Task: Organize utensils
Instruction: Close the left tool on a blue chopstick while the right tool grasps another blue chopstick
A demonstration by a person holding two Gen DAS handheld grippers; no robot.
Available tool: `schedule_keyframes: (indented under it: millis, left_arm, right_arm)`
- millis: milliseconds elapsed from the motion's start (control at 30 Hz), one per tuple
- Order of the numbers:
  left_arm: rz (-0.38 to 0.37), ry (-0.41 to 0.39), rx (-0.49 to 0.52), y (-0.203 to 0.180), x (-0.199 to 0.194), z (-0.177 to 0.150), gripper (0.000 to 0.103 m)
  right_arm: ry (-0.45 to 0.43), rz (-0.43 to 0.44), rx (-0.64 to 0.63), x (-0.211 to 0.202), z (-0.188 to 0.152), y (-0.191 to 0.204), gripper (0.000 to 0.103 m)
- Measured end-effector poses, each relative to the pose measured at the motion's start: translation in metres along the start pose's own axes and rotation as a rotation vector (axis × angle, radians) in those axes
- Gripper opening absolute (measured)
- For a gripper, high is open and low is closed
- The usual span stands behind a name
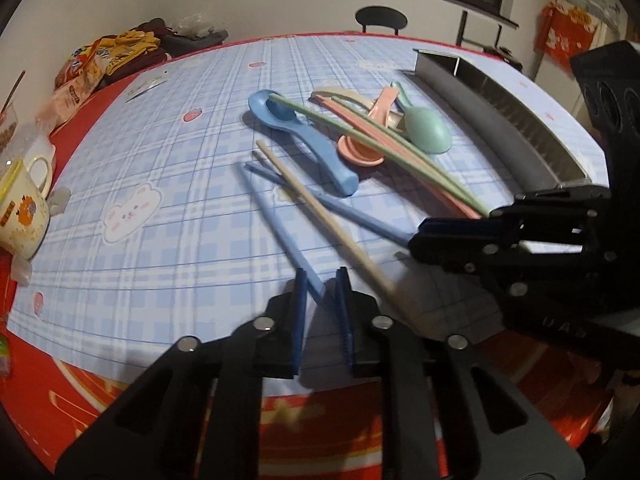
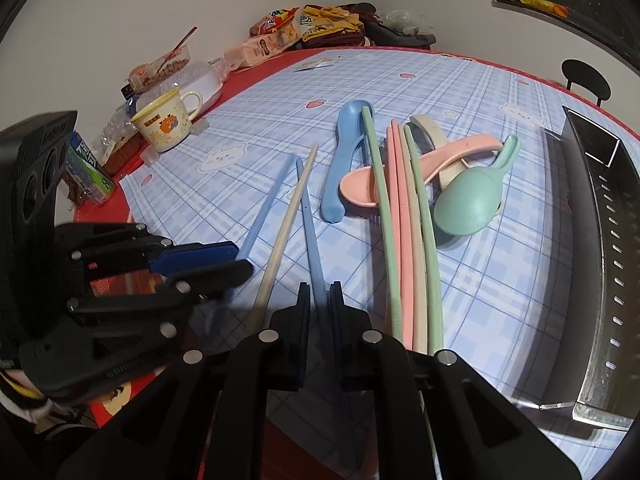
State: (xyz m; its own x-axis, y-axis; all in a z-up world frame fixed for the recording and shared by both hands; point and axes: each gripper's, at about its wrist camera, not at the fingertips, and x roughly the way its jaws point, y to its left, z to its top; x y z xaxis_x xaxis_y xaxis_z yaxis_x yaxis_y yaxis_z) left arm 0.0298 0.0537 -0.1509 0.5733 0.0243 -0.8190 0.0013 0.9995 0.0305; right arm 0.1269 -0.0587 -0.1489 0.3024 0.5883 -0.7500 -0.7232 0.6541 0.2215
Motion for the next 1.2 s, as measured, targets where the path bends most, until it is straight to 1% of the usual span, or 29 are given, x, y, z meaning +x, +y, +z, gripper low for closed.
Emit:
schedule_keyframes:
  millis: [67, 167, 300, 433, 500, 600, 667, 867, 933, 1100, 1200]
  left_arm:
    - [0.018, 0.010, 0.013, 0.007, -0.001, -0.001, 0.015]
    - [0.046, 0.017, 0.003, 0.021, -0.003, -0.003, 0.013]
    - [0.036, 0.004, -0.033, 0.034, -0.004, -0.006, 0.016]
    - [0.047, -0.023, -0.013, 0.032, -0.003, -0.008, 0.015]
    - [0.040, -0.035, -0.013, 0.033, -0.003, -0.008, 0.015]
    - [0.022, -0.046, -0.027, 0.035, -0.002, -0.007, 0.015]
    - [0.022, -0.049, -0.026, 0.035, -0.002, -0.008, 0.015]
    - [0.088, -0.056, 0.029, 0.023, -0.001, -0.007, 0.015]
    - [0.097, -0.058, 0.035, 0.022, -0.001, -0.008, 0.015]
    - [0.076, -0.063, 0.033, 0.022, -0.003, -0.009, 0.011]
    - [0.056, -0.066, 0.015, 0.026, -0.004, -0.010, 0.010]
  right_arm:
    - [0.000, -0.012, -0.009, 0.000, 0.000, 0.003, 0.011]
    - [0.002, -0.028, -0.022, 0.001, 0.000, 0.005, 0.011]
    - [0.008, -0.047, -0.037, 0.003, 0.002, 0.009, 0.010]
    - [0.021, -0.092, -0.077, 0.007, 0.005, 0.017, 0.010]
    - [0.029, -0.116, -0.097, 0.009, 0.008, 0.021, 0.010]
    - [0.030, -0.131, -0.109, 0.012, 0.010, 0.022, 0.011]
    - [0.026, -0.138, -0.112, 0.013, 0.011, 0.023, 0.011]
    - [0.014, -0.187, -0.152, 0.014, 0.008, 0.031, 0.011]
    - [0.010, -0.194, -0.160, 0.013, 0.007, 0.033, 0.008]
    - [-0.003, -0.206, -0.176, 0.011, 0.002, 0.037, 0.006]
    - [-0.018, -0.213, -0.186, 0.008, 0.001, 0.039, 0.006]
